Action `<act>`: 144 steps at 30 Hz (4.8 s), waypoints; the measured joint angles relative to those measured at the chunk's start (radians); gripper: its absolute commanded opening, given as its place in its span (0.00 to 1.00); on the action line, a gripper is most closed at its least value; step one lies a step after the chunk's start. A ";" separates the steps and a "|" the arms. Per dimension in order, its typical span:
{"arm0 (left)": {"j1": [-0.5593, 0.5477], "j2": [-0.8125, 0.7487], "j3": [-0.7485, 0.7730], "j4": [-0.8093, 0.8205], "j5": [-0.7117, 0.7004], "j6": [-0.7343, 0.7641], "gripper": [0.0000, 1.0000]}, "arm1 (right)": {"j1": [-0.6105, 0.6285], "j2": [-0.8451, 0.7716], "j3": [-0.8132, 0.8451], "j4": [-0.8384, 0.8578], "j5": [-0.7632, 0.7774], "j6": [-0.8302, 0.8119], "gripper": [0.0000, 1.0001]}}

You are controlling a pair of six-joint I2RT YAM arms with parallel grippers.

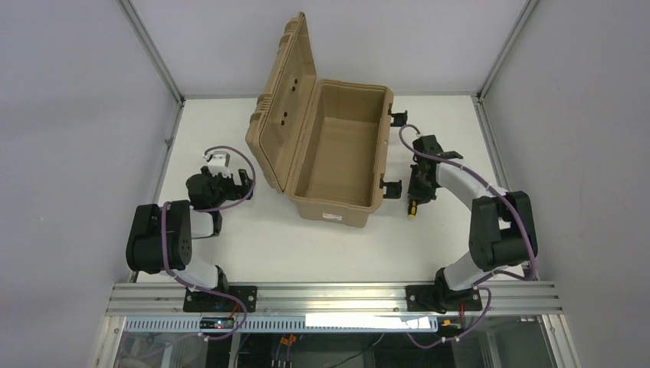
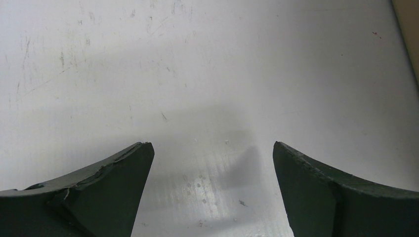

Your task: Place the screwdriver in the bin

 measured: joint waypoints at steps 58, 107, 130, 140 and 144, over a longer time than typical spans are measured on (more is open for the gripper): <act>0.000 0.000 0.000 0.000 0.000 0.000 0.99 | 0.394 0.298 1.310 -0.596 0.191 0.112 0.00; 0.000 0.000 0.000 0.000 0.000 0.000 0.99 | 0.484 0.550 0.697 -0.069 0.178 0.264 0.37; 0.000 0.000 0.000 0.000 0.000 0.000 0.99 | 0.497 0.550 0.699 -0.078 0.199 0.259 0.99; 0.000 0.000 0.000 0.000 0.000 0.000 0.99 | 0.498 0.525 0.891 -0.223 0.254 0.239 0.99; 0.000 0.000 0.000 0.000 0.000 0.000 0.99 | 0.498 0.480 0.973 -0.282 0.274 0.224 0.99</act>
